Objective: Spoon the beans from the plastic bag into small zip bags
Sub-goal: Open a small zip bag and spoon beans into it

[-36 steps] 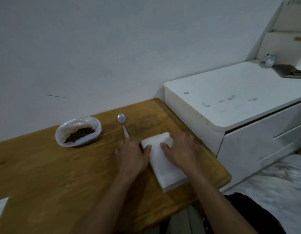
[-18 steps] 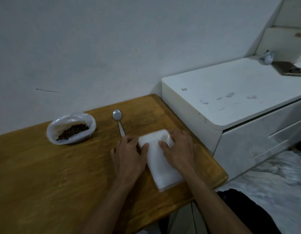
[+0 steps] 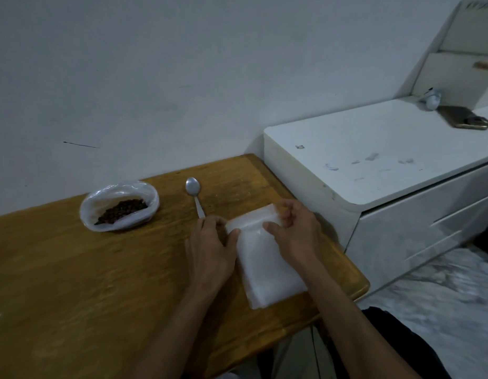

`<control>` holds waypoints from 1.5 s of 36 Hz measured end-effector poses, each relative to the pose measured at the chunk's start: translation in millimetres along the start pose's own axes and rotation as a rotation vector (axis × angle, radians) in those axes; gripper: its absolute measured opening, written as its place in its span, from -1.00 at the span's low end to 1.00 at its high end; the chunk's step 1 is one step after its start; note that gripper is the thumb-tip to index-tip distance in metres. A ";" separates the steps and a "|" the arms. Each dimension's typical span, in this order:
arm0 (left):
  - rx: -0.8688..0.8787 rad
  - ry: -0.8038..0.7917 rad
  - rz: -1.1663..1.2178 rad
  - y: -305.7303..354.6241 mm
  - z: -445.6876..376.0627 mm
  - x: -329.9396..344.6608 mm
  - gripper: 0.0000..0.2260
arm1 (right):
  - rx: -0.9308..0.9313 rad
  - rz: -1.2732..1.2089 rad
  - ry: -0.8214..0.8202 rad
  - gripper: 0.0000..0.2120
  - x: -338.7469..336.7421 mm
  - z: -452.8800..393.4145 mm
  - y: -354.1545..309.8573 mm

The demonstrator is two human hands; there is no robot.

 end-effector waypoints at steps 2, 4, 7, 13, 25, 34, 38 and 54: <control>-0.017 0.013 0.078 2.1 -0.7 -4.5 -0.85 | 0.009 -0.025 -0.013 -0.69 -3.4 -2.0 -1.5; -0.043 0.016 0.184 6.7 -1.3 -9.4 -0.88 | 0.027 -0.061 -0.028 -0.78 -6.9 -4.1 -2.7; -0.134 -0.003 0.391 10.2 -3.8 -12.2 -0.88 | 0.050 -0.205 -0.081 -0.85 -10.7 -5.2 -10.0; -0.347 -0.102 0.771 11.9 -6.3 -15.2 -0.91 | 0.101 -0.486 -0.192 -0.86 -14.4 -0.9 -34.2; -0.139 -0.043 0.658 -22.5 -6.6 -121.7 -0.76 | 0.080 -0.674 -0.552 -0.89 66.6 42.6 -108.8; -0.162 0.332 0.183 -107.4 11.1 -227.5 -0.80 | -0.071 -0.534 -0.657 -0.91 164.9 92.8 -167.7; -0.055 0.457 0.064 -119.8 20.6 -260.9 -0.82 | -0.055 -0.526 -0.668 -0.91 207.2 115.7 -187.5; -0.343 0.263 0.597 -170.9 6.9 -263.0 -0.62 | 0.122 -0.620 -1.053 -0.77 274.3 157.8 -207.7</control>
Point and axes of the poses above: each hand's wrist, its own z-axis away from the middle knuckle, its own x-axis out of the palm, y = z × x, the point moved 9 cm from there along -z, towards the middle knuckle
